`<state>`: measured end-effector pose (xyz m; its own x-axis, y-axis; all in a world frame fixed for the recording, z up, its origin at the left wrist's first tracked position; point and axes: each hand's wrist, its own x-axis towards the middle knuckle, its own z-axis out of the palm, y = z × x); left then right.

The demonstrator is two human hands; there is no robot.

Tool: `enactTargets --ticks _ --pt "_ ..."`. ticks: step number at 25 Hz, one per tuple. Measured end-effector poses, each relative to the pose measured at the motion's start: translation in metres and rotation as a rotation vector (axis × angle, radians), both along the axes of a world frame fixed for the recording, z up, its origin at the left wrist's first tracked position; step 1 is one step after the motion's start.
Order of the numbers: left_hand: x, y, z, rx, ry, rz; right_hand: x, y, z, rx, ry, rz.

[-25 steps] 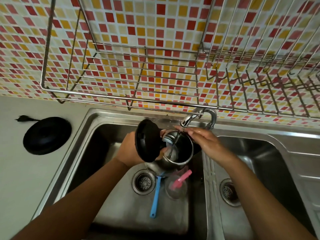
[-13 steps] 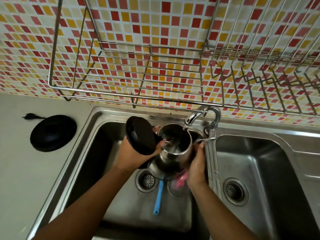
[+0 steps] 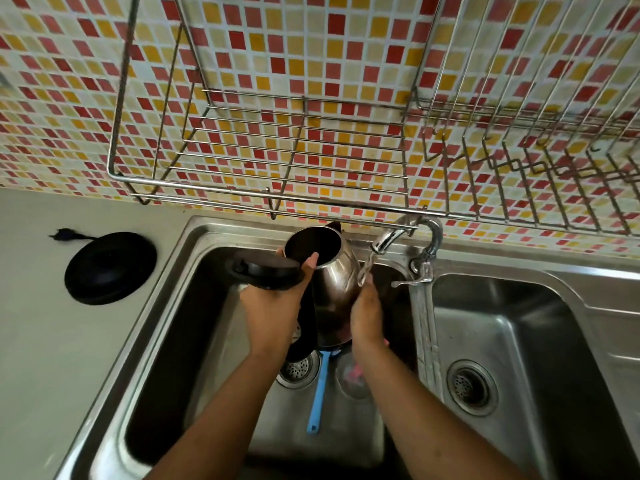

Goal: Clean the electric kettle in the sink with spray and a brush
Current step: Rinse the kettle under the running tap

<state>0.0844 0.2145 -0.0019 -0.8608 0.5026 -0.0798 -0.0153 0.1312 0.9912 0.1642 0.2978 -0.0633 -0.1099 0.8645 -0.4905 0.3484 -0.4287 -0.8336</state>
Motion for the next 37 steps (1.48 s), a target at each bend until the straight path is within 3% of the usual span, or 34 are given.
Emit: enactTargets --ticks 5,7,11,14,18,23,26,27,30,31,34,37 --pt "0.008 0.003 -0.005 -0.002 0.035 -0.043 0.009 -0.010 0.027 0.162 0.203 0.081" --pt "0.009 -0.001 -0.007 -0.018 0.043 -0.082 0.013 0.035 0.023 0.257 0.015 0.145" --pt "0.013 -0.006 -0.012 -0.067 0.183 -0.220 0.052 0.091 0.000 0.429 -0.658 0.673" --pt "0.015 -0.006 -0.019 -0.091 0.204 -0.266 0.075 0.096 -0.006 0.545 -0.801 0.871" --pt "0.010 -0.004 -0.033 -0.196 0.275 -0.358 0.087 0.099 -0.005 0.639 -0.593 0.781" --pt "0.008 -0.010 -0.026 -0.266 0.309 -0.404 0.114 0.098 -0.002 0.454 -0.099 0.113" --pt "0.014 -0.020 -0.005 -0.240 0.258 -0.390 0.103 0.067 0.007 0.490 -0.141 -0.201" --pt "0.015 -0.025 -0.001 -0.238 0.233 -0.399 0.091 0.054 0.010 0.478 -0.091 -0.204" --pt "0.003 -0.048 -0.005 -0.220 0.237 -0.378 0.046 0.018 0.029 -0.070 0.217 0.023" --pt "-0.006 -0.058 -0.011 -0.237 0.226 -0.366 0.038 0.007 0.035 -0.154 0.258 0.067" --pt "-0.028 -0.098 -0.034 -0.380 0.055 -0.356 0.033 -0.028 0.037 -0.104 0.320 0.104" --pt "-0.021 -0.129 -0.043 -0.359 -0.069 -0.375 0.053 -0.059 0.029 -0.044 0.366 0.086"
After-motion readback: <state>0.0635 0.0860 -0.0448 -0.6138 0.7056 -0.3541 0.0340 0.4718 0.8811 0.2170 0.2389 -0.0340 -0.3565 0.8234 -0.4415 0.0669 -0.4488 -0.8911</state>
